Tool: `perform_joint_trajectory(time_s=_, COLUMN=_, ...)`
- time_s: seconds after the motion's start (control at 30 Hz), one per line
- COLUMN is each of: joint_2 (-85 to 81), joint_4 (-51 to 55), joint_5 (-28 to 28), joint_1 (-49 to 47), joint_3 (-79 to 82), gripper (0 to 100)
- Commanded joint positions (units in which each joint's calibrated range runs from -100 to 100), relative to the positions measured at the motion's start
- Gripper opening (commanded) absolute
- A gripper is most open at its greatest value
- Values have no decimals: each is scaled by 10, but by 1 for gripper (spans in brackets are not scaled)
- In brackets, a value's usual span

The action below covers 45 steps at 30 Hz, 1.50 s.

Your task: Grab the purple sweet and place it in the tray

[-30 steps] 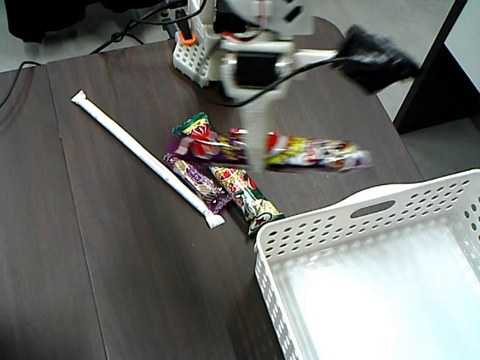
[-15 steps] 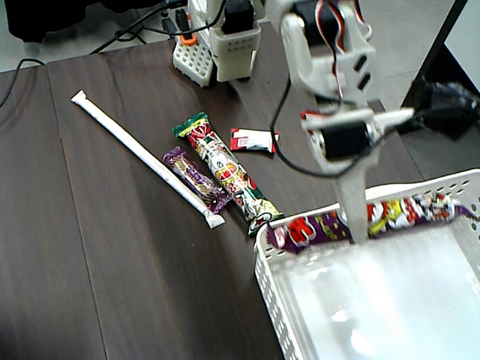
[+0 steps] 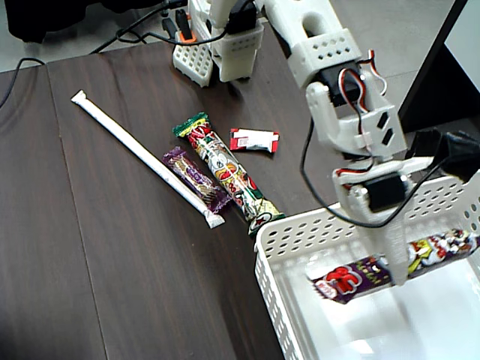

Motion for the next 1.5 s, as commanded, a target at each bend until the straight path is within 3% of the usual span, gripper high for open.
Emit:
perform_joint_trajectory(time_s=0.0, joint_2=-27, joint_4=-19, joint_5=6, joint_1=-10, joint_3=-51, gripper=2)
perform_joint_trajectory(time_s=0.13, joint_2=-28, joint_4=43, joint_5=-5, joint_1=-18, joint_3=-58, gripper=4)
perform_joint_trajectory(time_s=0.4, joint_2=-62, joint_4=169, joint_5=-4, joint_1=-29, joint_3=-58, gripper=29)
perform_joint_trajectory(time_s=0.53, joint_2=-80, joint_4=214, joint_5=-4, joint_1=-30, joint_3=-58, gripper=35)
perform_joint_trajectory(time_s=0.97, joint_2=-108, joint_4=213, joint_5=-6, joint_1=-15, joint_3=-59, gripper=35)
perform_joint_trajectory(time_s=1.2, joint_2=-153, joint_4=223, joint_5=-41, joint_1=-14, joint_3=-52, gripper=35)
perform_joint_trajectory(time_s=1.33, joint_2=-180, joint_4=300, joint_5=-44, joint_1=-3, joint_3=-57, gripper=35)
perform_joint_trajectory(time_s=1.47, joint_2=-226, joint_4=379, joint_5=-43, joint_1=0, joint_3=-50, gripper=27)
